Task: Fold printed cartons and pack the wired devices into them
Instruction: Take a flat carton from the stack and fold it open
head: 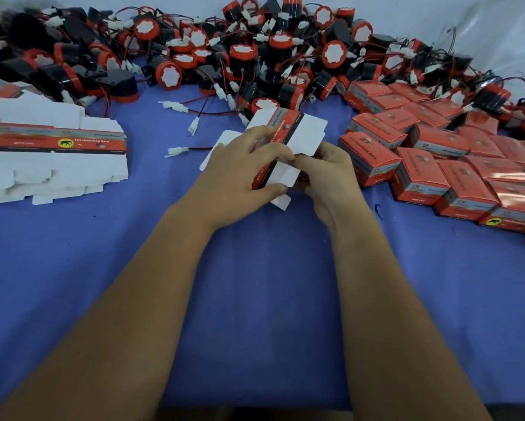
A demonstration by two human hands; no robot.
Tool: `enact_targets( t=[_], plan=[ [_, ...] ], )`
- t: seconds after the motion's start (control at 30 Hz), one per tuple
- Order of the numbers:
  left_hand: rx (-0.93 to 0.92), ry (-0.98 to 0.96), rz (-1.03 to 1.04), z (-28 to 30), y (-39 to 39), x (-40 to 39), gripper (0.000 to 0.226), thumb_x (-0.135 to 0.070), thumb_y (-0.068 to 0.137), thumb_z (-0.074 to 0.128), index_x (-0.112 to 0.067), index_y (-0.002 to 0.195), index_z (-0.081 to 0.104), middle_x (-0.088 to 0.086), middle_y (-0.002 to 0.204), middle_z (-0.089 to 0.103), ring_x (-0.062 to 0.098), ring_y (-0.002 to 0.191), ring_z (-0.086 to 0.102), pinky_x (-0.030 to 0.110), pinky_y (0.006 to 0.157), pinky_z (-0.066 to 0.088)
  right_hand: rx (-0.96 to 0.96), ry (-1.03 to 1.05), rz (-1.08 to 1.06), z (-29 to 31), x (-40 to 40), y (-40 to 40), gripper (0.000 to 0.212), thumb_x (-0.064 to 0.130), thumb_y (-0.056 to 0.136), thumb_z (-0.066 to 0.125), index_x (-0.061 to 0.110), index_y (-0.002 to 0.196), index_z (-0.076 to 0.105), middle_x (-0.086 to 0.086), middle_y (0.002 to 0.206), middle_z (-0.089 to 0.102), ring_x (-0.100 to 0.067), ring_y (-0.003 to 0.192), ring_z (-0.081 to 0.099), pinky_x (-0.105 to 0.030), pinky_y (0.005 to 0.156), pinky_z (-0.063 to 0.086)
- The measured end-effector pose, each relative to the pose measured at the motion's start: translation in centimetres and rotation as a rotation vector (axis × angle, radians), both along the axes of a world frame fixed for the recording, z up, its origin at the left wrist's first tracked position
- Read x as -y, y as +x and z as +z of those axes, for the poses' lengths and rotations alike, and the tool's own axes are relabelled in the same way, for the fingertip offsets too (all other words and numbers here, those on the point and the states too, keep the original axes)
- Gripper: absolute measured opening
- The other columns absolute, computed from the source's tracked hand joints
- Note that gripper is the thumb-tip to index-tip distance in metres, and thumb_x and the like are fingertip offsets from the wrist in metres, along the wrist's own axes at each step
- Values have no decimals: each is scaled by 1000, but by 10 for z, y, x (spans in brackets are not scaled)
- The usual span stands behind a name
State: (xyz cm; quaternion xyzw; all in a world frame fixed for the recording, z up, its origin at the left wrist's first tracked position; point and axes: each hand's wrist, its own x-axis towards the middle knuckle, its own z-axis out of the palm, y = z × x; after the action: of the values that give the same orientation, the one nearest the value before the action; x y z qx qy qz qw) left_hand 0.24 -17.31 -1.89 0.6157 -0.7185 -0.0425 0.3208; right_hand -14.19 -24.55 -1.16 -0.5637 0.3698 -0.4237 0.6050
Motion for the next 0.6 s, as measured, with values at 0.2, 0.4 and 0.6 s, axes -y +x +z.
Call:
enact_targets(
  t=[0.2,0.4,0.6],
  plan=[
    [51,-255,15,1,-5,3,44,-35,104,30,-18,134,57,3,151,43,24,145,32,61,118,13,36,110,-64,6,1,-2,28,0,89,62,-1,116,56,-11,77,67,-16,57,59,-27,57,50],
    [-375,-425,8,1,-6,2,31,-28,102,37,-7,124,44,7,126,55,10,99,55,34,88,47,-128,-121,20,7,-9,5,72,-4,80,61,32,138,37,-7,122,55,-21,104,61,-33,84,58],
    [-652,-728,185,11,4,2,3,-15,104,33,-13,106,32,-4,99,39,-3,85,45,19,82,41,24,-288,456,17,-26,12,56,12,82,65,27,133,46,6,137,52,-13,129,49,-35,106,45]
  ],
)
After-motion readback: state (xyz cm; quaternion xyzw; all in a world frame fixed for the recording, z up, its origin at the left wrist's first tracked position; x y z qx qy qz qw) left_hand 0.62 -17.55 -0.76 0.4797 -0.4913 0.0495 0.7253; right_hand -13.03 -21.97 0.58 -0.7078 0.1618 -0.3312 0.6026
